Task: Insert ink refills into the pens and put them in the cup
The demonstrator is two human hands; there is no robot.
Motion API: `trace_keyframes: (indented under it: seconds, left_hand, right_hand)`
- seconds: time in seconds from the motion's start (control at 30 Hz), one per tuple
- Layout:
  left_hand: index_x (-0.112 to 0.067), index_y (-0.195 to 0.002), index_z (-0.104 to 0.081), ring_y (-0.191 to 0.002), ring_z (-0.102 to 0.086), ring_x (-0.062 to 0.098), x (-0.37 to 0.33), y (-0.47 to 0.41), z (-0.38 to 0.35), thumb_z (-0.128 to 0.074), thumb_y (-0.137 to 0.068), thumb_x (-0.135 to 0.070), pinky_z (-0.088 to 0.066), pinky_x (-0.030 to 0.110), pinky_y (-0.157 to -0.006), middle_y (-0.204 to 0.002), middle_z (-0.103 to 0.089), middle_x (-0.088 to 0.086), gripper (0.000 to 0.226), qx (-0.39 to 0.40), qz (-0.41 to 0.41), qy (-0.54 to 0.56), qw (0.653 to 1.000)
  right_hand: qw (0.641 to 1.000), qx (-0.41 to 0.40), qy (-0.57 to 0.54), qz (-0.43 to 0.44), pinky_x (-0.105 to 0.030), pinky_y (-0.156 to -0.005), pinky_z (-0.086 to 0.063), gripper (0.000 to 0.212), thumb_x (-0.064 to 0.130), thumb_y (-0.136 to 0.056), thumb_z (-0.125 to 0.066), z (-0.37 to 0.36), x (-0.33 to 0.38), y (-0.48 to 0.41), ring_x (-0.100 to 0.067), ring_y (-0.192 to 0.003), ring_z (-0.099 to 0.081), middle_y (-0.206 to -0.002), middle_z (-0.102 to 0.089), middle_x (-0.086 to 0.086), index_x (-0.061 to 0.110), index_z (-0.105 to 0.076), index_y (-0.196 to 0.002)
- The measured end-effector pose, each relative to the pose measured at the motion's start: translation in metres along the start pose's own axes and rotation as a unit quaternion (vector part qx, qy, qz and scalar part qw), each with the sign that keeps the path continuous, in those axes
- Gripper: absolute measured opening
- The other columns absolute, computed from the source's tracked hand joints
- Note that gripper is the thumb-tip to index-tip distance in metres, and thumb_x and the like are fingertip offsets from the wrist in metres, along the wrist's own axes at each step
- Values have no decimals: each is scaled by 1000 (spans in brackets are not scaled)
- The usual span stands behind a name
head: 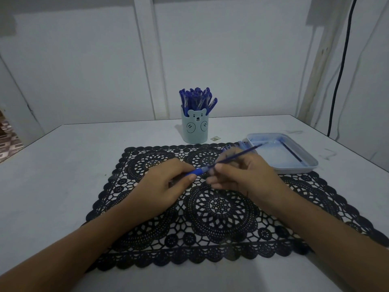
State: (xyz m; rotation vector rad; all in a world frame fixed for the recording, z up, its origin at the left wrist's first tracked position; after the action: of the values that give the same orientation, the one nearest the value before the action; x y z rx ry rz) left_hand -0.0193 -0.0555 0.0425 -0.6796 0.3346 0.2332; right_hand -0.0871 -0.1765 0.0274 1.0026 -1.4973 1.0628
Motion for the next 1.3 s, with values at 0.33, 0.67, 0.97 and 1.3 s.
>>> trace_keyframes:
  seconds: [0.33, 0.67, 0.97, 1.3]
  left_hand:
    - [-25, -95, -62, -79, -54, 0, 8, -1, 7, -53, -88, -28, -38, 7, -66, -77, -59, -16, 11, -23, 71, 28, 997]
    - [-21, -97, -63, -84, -52, 2, 5, 0, 2, -50, -85, -30, -37, 5, -69, -82, -60, -12, 20, -9, 63, 18, 998]
    - [-17, -99, -66, -83, -53, -1, 7, 0, 0, -51, -85, -30, -37, 5, -69, -84, -61, -13, 24, 0, 56, 8, 998]
    - [-19, -101, -65, -80, -53, 3, 11, 2, -4, -41, -85, -46, -42, 15, -72, -84, -63, -8, 40, 21, 44, -10, 999]
  right_hand:
    - [986, -132, -91, 51, -25, -51, -41, 15, 24, -86, -50, 30, 13, 6, -13, -53, -50, -66, -58, -4, 10, -54, -88]
    - [984, -115, 122, 62, -17, -52, -48, 15, 4, -91, -48, 26, 17, 7, -6, -54, -58, -70, -61, -3, 13, -60, -92]
    - [966, -74, 233, 79, -23, -61, -52, 11, 16, -90, -54, 16, 14, 6, -6, -59, -61, -72, -63, 3, 19, -63, -86]
    - [772, 38, 627, 96, -20, -79, -41, 28, 42, -87, -54, 6, -4, 1, -3, -89, -48, -94, -48, 13, 29, -60, -112]
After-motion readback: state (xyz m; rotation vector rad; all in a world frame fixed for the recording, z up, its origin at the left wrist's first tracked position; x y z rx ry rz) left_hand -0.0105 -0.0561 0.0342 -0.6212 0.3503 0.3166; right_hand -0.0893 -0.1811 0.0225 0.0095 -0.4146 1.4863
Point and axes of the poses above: each hand's wrist, its own y-axis away from the middle knuckle, its own z-axis out of the back of the hand, x = y × z, the point moved 8 cm from there along -y, towards the middle knuckle
